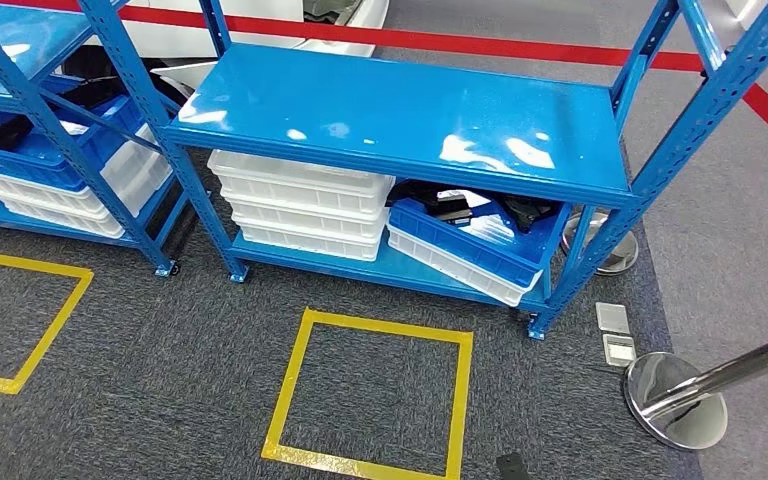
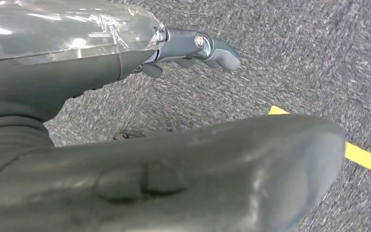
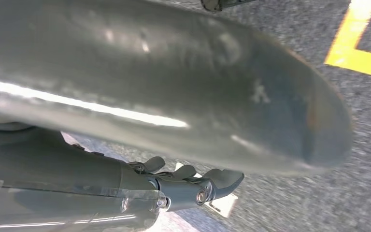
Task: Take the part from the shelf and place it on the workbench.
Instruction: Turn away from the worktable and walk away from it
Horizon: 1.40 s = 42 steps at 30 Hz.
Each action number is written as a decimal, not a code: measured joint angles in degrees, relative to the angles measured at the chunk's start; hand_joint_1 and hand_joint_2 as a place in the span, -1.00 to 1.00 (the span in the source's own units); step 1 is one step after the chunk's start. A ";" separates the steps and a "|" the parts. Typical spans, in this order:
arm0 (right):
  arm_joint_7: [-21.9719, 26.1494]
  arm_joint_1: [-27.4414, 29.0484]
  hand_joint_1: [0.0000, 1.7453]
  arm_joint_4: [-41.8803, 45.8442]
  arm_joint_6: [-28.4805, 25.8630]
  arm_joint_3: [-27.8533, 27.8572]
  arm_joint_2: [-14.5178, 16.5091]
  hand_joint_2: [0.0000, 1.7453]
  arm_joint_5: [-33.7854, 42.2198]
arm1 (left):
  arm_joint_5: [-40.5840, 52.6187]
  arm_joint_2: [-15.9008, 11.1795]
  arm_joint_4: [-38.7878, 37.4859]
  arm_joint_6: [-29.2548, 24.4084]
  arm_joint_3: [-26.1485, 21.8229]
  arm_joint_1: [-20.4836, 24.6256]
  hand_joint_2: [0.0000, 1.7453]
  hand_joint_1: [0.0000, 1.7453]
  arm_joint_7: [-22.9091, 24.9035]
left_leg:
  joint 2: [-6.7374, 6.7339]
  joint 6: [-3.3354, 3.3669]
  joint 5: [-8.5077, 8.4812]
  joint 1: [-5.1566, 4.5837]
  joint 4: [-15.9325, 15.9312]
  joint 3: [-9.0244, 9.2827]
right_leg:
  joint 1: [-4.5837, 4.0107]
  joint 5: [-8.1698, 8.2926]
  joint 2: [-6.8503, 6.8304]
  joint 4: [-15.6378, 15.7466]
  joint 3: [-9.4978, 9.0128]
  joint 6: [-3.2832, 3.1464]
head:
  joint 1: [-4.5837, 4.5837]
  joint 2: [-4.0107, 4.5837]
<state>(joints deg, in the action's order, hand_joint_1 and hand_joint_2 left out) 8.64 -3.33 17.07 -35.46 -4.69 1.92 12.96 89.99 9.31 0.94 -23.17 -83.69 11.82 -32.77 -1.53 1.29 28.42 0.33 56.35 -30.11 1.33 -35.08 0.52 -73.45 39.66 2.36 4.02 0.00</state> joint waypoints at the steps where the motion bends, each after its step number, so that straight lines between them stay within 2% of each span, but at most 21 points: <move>1: -0.09 0.05 -1.00 -0.12 0.05 -0.12 0.00 -1.00 0.00 | 0.00 0.02 0.00 0.00 0.00 0.00 -1.00 -1.00 0.02 | -0.31 -0.10 0.09 0.07 0.12 -0.01 | 0.13 1.40 -0.16 1.82 -1.01 0.14 | 0.03 0.00; 3: -0.20 -0.02 -1.00 -0.26 0.10 -0.36 -0.01 -1.00 0.00 | 0.00 0.04 0.00 0.00 0.00 0.02 -1.00 -1.00 0.04 | -0.82 -0.63 0.51 0.15 0.69 -0.09 | 0.28 4.69 -1.15 8.84 -4.71 0.34 | 0.15 0.00; 5: -0.24 -0.25 -1.00 -0.38 0.11 -0.73 -0.01 -1.00 0.00 | 0.00 0.06 -0.01 0.00 0.00 0.08 -1.00 -1.00 0.05 | -1.19 -1.39 1.07 -0.06 1.49 -0.24 | 0.21 6.10 -1.84 13.62 -7.02 -0.18 | 0.21 0.00; 8: -0.27 -0.27 -1.00 -0.66 0.11 -1.09 0.00 -1.00 0.00 | 0.00 0.07 -0.01 0.00 0.00 0.14 -1.00 -1.00 0.05 | -1.58 -2.26 1.43 -0.13 1.83 -0.16 | -0.04 5.93 -1.34 14.15 -7.01 -1.60 | -0.35 0.00; 10: -0.29 -0.25 -1.00 -0.78 0.11 -1.24 -0.03 -1.00 0.00 | 0.00 0.07 0.00 0.00 0.00 0.16 -1.00 -1.00 0.05 | -0.86 -2.91 2.95 0.08 3.71 -0.74 | 0.04 6.15 -0.99 14.34 -7.00 -2.32 | -0.65 0.00; 13: -0.34 -0.32 -1.00 -0.82 0.11 -1.42 -0.07 -1.00 0.02 | -0.01 0.07 0.00 0.00 0.00 0.12 -1.00 -1.00 0.05 | 0.57 -3.44 8.25 0.27 13.75 -5.11 | 0.02 6.31 -0.44 14.38 -6.87 -2.87 | -1.17 0.00; 14: -0.39 -0.32 -1.00 -0.87 0.11 -1.47 -0.07 -1.00 0.03 | -0.01 0.07 0.00 0.00 0.00 0.08 -1.00 -1.00 0.06 | 0.70 -3.45 9.15 0.28 16.70 -6.49 | -0.03 6.31 -0.15 14.37 -6.86 -2.93 | -1.22 0.00; 15: -0.44 -0.31 -1.00 -0.93 0.13 -1.51 -0.07 -1.00 0.05 | -0.01 0.07 0.00 0.00 0.00 0.04 -1.00 -1.00 0.08 | 0.79 -3.37 8.96 0.27 17.88 -7.10 | -0.07 6.31 0.20 14.35 -6.88 -2.94 | -1.26 0.00; 16: -0.49 -0.31 -1.00 -1.01 0.13 -1.55 -0.07 -1.00 0.07 | -0.01 0.07 0.00 0.00 0.00 0.03 -1.00 -1.00 0.10 | 0.88 -3.20 7.67 0.26 16.80 -6.71 | -0.09 6.31 0.60 14.34 -6.94 -2.93 | -1.30 0.00; 19: -0.54 -0.37 -1.00 -1.11 0.14 -1.66 -0.03 -1.00 0.09 | 0.00 0.06 0.00 0.00 0.01 0.07 -1.00 -1.00 0.14 | 2.45 -2.39 2.10 0.23 6.05 -2.27 | -0.16 6.27 1.82 14.22 -7.04 -2.66 | -1.42 0.00; 21: -0.54 -0.44 -1.00 -1.14 0.15 -1.75 0.01 -1.00 0.08 | 0.00 0.06 0.00 0.00 0.02 0.11 -1.00 -1.00 0.17 | 3.43 -2.06 1.17 0.03 2.49 -1.05 | -0.09 6.36 2.45 14.16 -6.76 -2.07 | -1.48 0.00; 24: -0.54 -0.33 -1.00 -1.20 0.19 -1.81 0.01 -1.00 0.07 | -0.02 0.13 0.00 0.00 0.02 0.18 -1.00 -1.00 0.22 | 2.75 -1.23 0.78 0.04 1.69 -0.91 | 0.04 6.27 2.66 14.04 -6.52 -0.97 | -1.44 0.00; 26: -0.54 -0.34 -1.00 -1.23 0.21 -1.83 0.02 -1.00 0.06 | -0.01 0.23 0.00 0.00 0.02 0.19 -1.00 -1.00 0.22 | 1.92 -0.48 0.35 0.26 1.02 -0.76 | -0.01 4.02 1.35 10.77 -5.10 -0.55 | -0.95 0.00; 28: -0.56 -0.43 -1.00 -1.24 0.26 -1.84 0.03 -1.00 0.05 | 0.00 0.29 0.00 0.01 0.02 0.15 -1.00 -1.00 0.24 | 1.10 -0.15 0.29 0.07 0.97 -0.85 | -0.05 0.24 0.22 3.63 -1.81 -0.28 | -0.38 0.00; 29: -0.60 -0.40 -1.00 -1.25 0.28 -1.84 0.02 -1.00 0.04 | 0.00 0.31 0.00 0.02 0.02 0.12 -1.00 -1.00 0.27 | 0.69 -0.11 0.32 -0.01 1.02 -0.89 | -0.05 -0.96 0.11 0.41 -0.36 -0.18 | -0.28 0.00; 30: -0.66 -0.32 -1.00 -1.25 0.31 -1.85 0.02 -1.00 0.04 | 0.00 0.31 0.00 0.04 0.02 0.10 -1.00 -1.00 0.31 | 0.32 -0.08 0.36 -0.06 1.08 -0.91 | -0.05 -1.17 0.06 -1.26 0.33 -0.13 | -0.24 0.00; 31: -0.73 -0.23 -1.00 -1.26 0.33 -1.86 0.02 -1.00 0.04 | 0.00 0.32 0.00 0.05 0.02 0.11 -1.00 -1.00 0.35 | 0.01 -0.08 0.41 -0.08 1.13 -0.88 | -0.05 -0.22 -0.01 -0.65 -0.11 -0.15 | -0.21 0.00; 33: -0.82 -0.19 -1.00 -1.27 0.41 -1.89 0.01 -1.00 0.04 | 0.00 0.34 0.00 0.10 0.02 0.15 -1.00 -1.00 0.39 | -0.52 -0.26 0.59 -0.07 1.30 -0.74 | -0.06 3.56 -0.71 6.56 -3.84 -0.39 | -0.09 0.00; 35: -0.91 -0.34 -1.00 -1.27 0.51 -1.95 0.01 -1.00 -0.02 | 0.00 0.36 0.00 0.13 0.02 0.21 -1.00 -1.00 0.44 | -0.90 -0.74 0.86 -0.29 1.56 -0.65 | -0.34 5.79 -1.54 13.23 -7.07 -0.95 | -0.02 0.00; 37: -1.18 -0.37 -1.00 -1.27 0.71 -2.14 0.01 -1.00 -0.11 | 0.00 0.36 0.00 0.13 0.02 0.27 -1.00 -1.00 0.52 | -1.08 -1.31 0.96 -0.45 1.61 -0.59 | -0.66 5.86 -1.54 14.68 -7.63 -1.60 | -0.16 0.00; 42: -2.10 -0.20 -1.00 -1.27 1.77 -2.68 0.07 -1.00 0.01 | 0.00 0.36 0.00 0.13 0.02 0.44 -1.00 -1.00 0.63 | -1.04 -0.44 1.11 -0.33 1.42 -0.32 | -0.80 5.98 -1.27 14.94 -7.76 -1.96 | -0.57 0.00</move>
<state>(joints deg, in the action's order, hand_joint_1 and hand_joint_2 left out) 6.55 -3.53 15.80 -33.69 -7.38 1.99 12.97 89.99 9.66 0.94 -23.04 -83.67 12.26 -32.14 -2.58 0.85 29.53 0.00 57.77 -30.43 0.53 -29.10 -0.74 -58.51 31.90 0.40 3.44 0.00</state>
